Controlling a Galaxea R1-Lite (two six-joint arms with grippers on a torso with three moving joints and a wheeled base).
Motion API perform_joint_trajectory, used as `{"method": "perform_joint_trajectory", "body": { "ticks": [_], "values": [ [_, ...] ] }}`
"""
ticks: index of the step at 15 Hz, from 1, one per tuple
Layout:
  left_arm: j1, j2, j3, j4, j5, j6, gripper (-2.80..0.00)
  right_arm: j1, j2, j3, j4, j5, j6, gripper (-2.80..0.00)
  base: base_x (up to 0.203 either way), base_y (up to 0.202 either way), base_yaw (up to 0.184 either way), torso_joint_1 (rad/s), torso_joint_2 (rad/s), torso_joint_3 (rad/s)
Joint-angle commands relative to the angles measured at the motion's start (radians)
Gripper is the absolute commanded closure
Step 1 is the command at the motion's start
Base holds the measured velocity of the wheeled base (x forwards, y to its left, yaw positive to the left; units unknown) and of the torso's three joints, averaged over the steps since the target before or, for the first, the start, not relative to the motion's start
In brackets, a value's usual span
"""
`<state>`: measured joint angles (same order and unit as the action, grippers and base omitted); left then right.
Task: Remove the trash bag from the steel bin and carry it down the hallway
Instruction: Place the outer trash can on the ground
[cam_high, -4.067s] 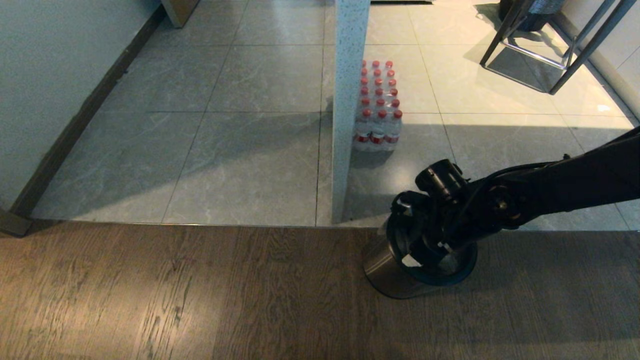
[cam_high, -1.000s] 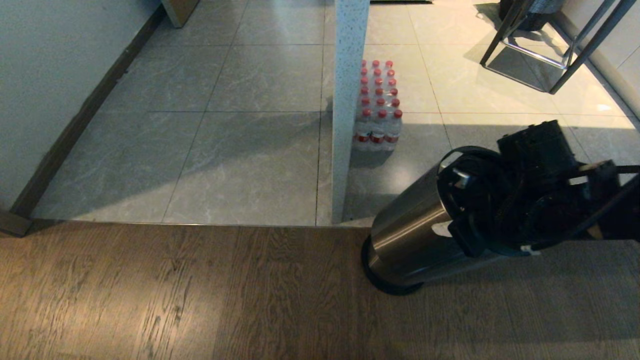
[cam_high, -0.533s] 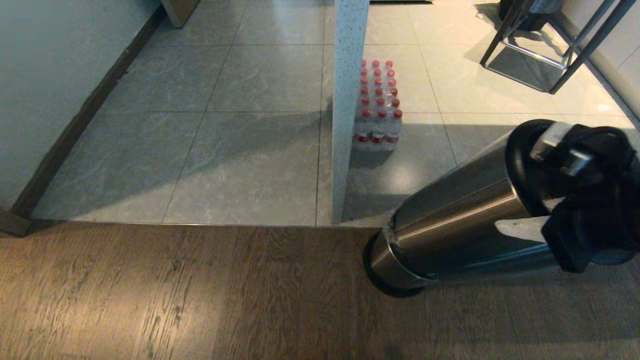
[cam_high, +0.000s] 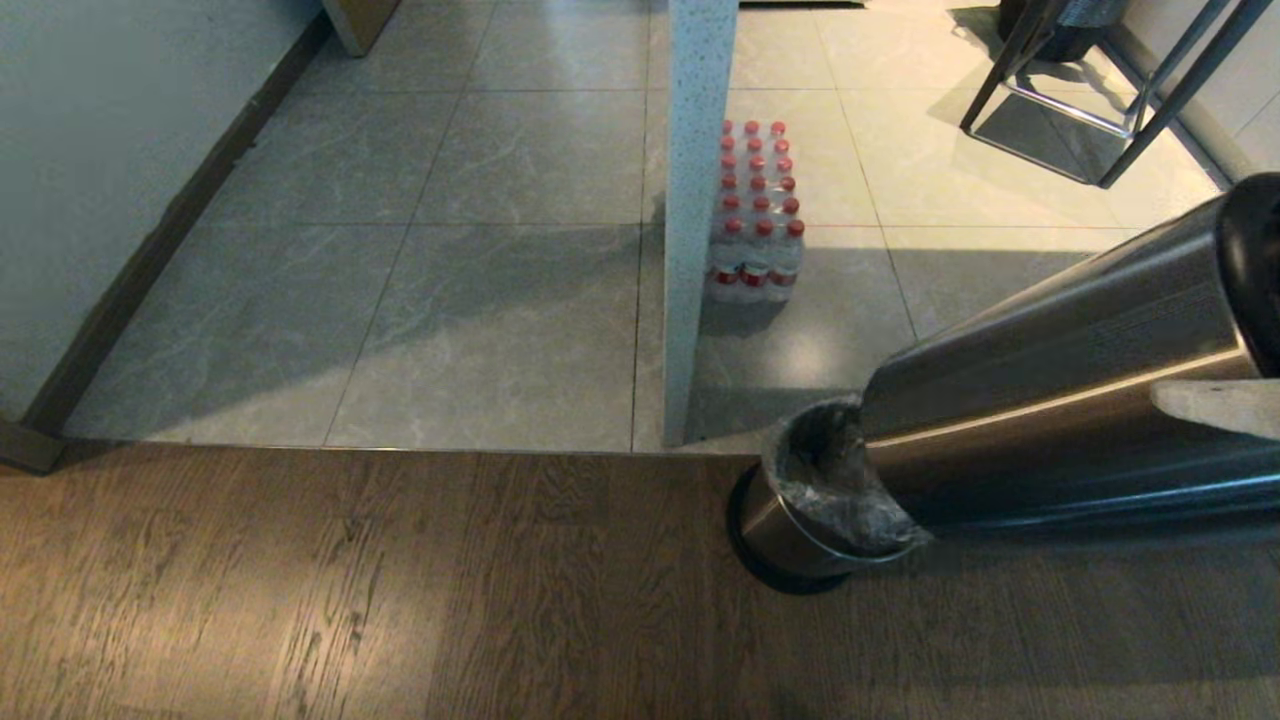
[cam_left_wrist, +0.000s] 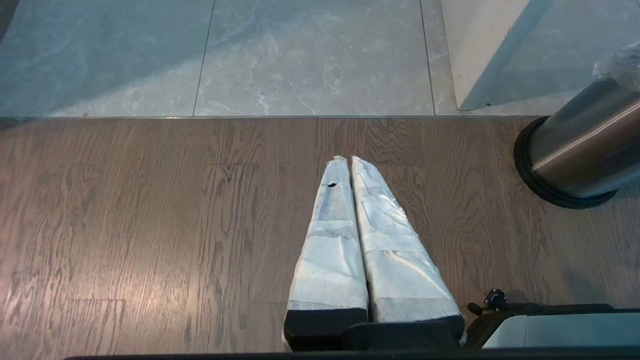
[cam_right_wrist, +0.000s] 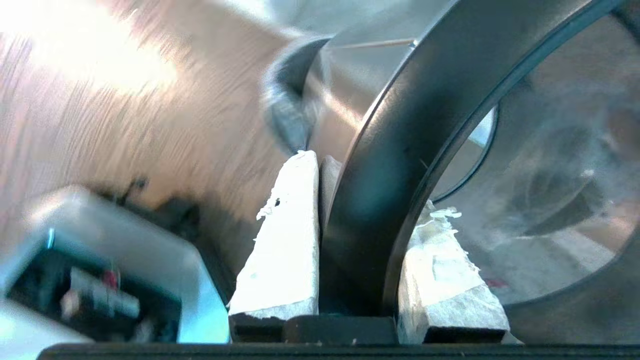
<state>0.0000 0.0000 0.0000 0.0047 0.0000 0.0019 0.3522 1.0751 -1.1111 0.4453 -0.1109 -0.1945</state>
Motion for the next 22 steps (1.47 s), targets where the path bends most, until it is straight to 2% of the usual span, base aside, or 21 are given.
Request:
{"method": "perform_joint_trajectory", "body": {
  "ticks": [1,5,9,14,18,20,22],
  "values": [
    [0.0,0.0,0.0,0.0,0.0,0.0,0.0,-0.124,0.022,-0.019,-0.014,-0.045,0.04,0.0,0.0,0.0,0.0,0.0,0.0,0.0],
    [0.0,0.0,0.0,0.0,0.0,0.0,0.0,-0.411,0.187,0.03,-0.122,-0.098,0.125,0.0,0.0,0.0,0.0,0.0,0.0,0.0],
    [0.0,0.0,0.0,0.0,0.0,0.0,0.0,-0.557,0.46,0.051,-0.189,-0.134,0.254,0.0,0.0,0.0,0.0,0.0,0.0,0.0],
    [0.0,0.0,0.0,0.0,0.0,0.0,0.0,-0.608,0.857,0.017,-0.359,-0.141,0.317,0.0,0.0,0.0,0.0,0.0,0.0,0.0],
    [0.0,0.0,0.0,0.0,0.0,0.0,0.0,-0.636,1.151,-0.173,-0.478,-0.136,0.324,0.0,0.0,0.0,0.0,0.0,0.0,0.0],
    [0.0,0.0,0.0,0.0,0.0,0.0,0.0,-0.647,1.23,-0.27,-0.506,-0.131,0.314,0.0,0.0,0.0,0.0,0.0,0.0,0.0],
    [0.0,0.0,0.0,0.0,0.0,0.0,0.0,-0.652,1.265,-0.292,-0.539,-0.126,0.318,0.0,0.0,0.0,0.0,0.0,0.0,0.0]
  ]
}}
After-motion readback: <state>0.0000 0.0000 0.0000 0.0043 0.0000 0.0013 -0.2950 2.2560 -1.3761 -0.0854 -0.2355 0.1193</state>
